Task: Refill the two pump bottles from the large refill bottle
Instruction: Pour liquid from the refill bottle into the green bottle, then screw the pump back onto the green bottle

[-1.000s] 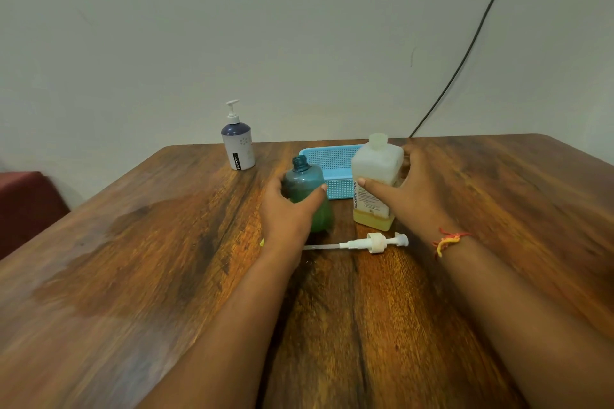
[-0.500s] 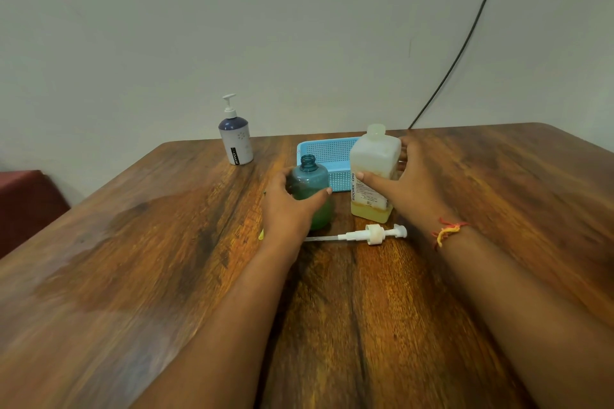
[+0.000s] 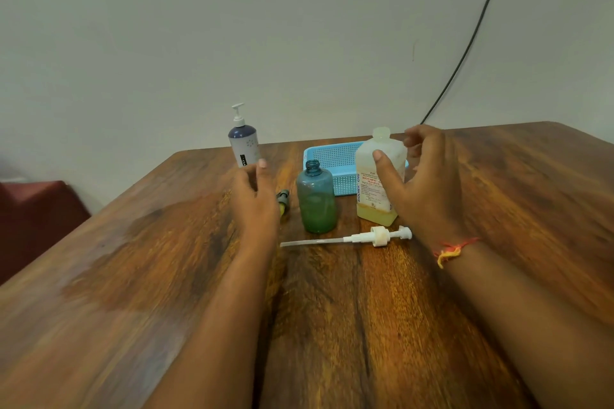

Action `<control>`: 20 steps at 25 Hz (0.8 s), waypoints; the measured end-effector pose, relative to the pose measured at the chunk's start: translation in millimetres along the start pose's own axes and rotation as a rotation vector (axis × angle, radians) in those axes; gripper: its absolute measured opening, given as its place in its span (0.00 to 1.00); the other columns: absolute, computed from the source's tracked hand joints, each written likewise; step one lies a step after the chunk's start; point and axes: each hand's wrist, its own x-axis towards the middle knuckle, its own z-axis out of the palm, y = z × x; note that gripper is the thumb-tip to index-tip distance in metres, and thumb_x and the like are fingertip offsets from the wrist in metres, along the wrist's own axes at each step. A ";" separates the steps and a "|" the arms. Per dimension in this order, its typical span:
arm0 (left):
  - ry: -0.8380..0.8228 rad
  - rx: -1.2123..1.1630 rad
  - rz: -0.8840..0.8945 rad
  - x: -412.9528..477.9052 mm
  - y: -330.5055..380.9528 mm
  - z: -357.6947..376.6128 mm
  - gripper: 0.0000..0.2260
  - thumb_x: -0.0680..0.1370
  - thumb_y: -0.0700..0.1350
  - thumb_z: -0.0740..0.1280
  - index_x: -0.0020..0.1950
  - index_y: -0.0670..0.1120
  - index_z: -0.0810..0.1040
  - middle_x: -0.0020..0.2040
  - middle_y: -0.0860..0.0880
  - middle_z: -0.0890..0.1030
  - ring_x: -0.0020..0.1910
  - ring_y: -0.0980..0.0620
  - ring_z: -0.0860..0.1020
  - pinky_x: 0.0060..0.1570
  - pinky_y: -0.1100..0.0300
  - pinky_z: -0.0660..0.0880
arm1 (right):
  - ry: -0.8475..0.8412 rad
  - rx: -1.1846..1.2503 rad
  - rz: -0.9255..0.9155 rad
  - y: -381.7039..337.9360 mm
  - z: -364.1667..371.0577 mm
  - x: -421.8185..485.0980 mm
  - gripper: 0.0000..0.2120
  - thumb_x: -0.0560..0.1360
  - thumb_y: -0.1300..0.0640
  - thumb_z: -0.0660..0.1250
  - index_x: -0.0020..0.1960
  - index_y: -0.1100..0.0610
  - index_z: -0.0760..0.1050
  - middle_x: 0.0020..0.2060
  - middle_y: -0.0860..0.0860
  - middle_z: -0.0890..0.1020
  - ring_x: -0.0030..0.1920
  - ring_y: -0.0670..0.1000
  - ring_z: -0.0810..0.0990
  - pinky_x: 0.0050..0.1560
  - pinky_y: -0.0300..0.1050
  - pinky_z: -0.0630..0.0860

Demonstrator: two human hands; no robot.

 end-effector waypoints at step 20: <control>-0.106 0.378 -0.134 37.7 -30.4 -8.6 0.10 0.82 0.45 0.66 0.62 0.49 0.82 0.55 0.49 0.84 0.48 0.52 0.80 0.46 0.55 0.78 | -0.509 -0.051 -0.077 -28.0 43.1 -31.2 0.35 0.78 0.43 0.69 0.79 0.54 0.61 0.73 0.50 0.70 0.70 0.51 0.72 0.68 0.45 0.70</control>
